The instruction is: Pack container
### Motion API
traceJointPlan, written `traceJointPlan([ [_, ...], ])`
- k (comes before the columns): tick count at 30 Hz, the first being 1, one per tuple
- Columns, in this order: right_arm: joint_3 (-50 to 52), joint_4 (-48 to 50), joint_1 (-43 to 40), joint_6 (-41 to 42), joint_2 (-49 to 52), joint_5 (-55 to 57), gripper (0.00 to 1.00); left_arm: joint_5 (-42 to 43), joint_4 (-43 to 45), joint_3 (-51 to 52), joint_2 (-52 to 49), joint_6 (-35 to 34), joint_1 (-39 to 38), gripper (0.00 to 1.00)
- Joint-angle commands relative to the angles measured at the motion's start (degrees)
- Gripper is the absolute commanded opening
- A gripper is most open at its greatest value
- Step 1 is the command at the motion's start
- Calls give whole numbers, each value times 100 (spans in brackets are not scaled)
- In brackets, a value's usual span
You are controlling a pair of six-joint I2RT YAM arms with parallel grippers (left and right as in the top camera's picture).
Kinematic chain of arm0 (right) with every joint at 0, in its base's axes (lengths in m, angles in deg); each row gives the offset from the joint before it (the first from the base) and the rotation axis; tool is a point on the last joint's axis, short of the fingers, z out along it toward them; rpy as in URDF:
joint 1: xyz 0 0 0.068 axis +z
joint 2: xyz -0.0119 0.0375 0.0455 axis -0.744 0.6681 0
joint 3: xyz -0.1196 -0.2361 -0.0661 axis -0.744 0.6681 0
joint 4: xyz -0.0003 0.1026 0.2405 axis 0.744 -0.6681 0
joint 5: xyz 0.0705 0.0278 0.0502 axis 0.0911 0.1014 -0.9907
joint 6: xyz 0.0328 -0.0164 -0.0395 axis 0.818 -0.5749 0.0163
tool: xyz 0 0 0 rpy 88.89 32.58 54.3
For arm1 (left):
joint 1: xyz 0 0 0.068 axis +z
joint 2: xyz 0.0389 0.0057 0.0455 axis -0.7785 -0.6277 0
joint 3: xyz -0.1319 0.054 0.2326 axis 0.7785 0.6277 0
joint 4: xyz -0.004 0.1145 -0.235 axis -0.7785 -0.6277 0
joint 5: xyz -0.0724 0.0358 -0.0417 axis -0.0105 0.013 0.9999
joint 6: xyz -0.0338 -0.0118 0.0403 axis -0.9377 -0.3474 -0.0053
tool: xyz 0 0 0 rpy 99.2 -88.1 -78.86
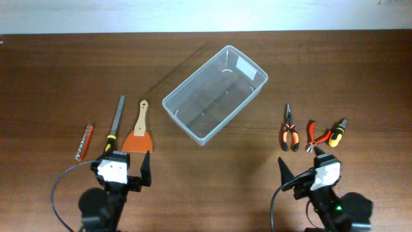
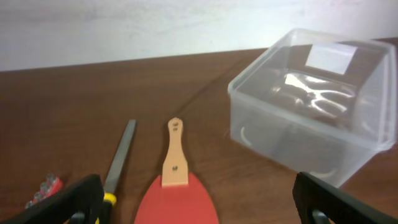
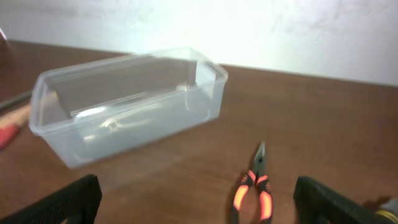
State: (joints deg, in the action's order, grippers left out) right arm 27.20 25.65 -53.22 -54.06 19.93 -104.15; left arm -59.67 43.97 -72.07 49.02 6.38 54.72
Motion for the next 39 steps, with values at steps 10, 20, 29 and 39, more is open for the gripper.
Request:
traceJointPlan([
  [10, -4306, -2428, 44, 22, 4662, 179, 99, 2026, -1814, -5051, -5051, 293, 339, 99],
  [20, -7466, -3958, 42, 769, 8037, -479, 99, 3071, -3211, -7877, -7532, -232, 332, 99],
  [29, -7497, -3119, 374, 1572, 9158, -1147, 75, 2743, -3482, -7882, -7628, -122, -339, 49],
  [39, -7497, -2308, 1202, 1593, 9650, 199, 4, -63, -4575, -7879, -7917, 723, -2750, 8],
])
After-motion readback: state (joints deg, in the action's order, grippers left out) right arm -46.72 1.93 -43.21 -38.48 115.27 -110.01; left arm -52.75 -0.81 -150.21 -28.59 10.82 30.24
